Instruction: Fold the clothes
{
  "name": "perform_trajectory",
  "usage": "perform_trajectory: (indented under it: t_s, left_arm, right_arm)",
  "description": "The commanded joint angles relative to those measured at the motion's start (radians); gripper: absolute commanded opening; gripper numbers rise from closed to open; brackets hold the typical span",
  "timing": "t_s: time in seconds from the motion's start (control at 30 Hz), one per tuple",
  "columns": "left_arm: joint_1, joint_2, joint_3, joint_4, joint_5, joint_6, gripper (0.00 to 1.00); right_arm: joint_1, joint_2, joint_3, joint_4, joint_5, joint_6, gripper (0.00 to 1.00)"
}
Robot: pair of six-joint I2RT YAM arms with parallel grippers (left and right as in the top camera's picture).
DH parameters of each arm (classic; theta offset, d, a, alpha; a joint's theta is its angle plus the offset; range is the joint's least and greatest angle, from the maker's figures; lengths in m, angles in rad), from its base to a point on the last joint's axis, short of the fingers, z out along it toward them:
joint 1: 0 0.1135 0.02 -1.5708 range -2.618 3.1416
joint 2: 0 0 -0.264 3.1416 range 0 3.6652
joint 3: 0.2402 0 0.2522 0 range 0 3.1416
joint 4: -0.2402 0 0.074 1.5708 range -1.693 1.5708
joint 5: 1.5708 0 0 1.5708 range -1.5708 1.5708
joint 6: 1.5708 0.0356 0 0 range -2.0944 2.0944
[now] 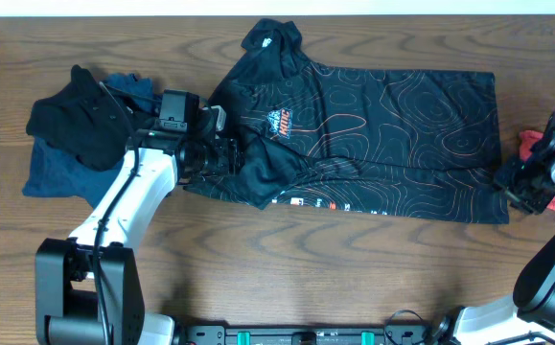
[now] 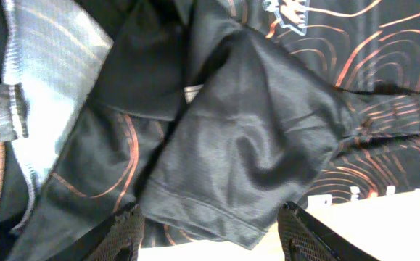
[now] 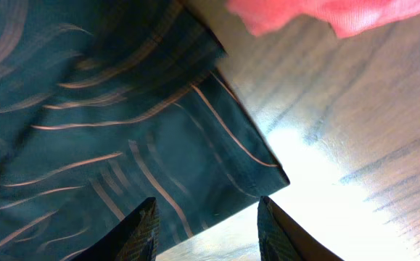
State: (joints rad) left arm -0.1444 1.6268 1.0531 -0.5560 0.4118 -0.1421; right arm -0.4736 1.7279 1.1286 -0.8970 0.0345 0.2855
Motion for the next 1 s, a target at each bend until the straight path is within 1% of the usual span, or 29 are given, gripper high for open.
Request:
perform_trajectory:
  t_s: [0.0, 0.13, 0.23, 0.43, 0.73, 0.9, 0.97]
  left_arm:
    - [0.003, 0.024, -0.01, -0.003, -0.039, -0.002, 0.62]
    - [0.002, 0.038, -0.01, -0.012, -0.035, -0.002, 0.62]
    - [0.0, 0.038, -0.01, -0.006, 0.012, 0.01, 0.61]
    - [0.0, 0.038, -0.01, 0.018, 0.025, 0.01, 0.61]
    - [0.001, 0.038, -0.01, 0.014, 0.022, 0.01, 0.61]
    - [0.001, 0.038, -0.01, 0.014, 0.022, 0.01, 0.61]
    - [0.001, 0.038, -0.01, 0.014, 0.022, 0.01, 0.61]
  right_arm:
    - [0.003, 0.009, -0.061, 0.033, 0.071, 0.017, 0.42]
    - [0.003, 0.009, -0.112, 0.104, 0.068, 0.024, 0.43]
    - [0.003, 0.008, -0.113, 0.158, 0.063, 0.024, 0.43]
    - [0.004, 0.009, -0.113, 0.269, -0.029, 0.025, 0.43]
    - [0.016, 0.026, -0.116, 0.314, -0.035, 0.034, 0.44]
    - [0.019, 0.059, -0.116, 0.343, -0.04, 0.044, 0.41]
    - [0.023, 0.073, -0.116, 0.357, -0.041, 0.051, 0.38]
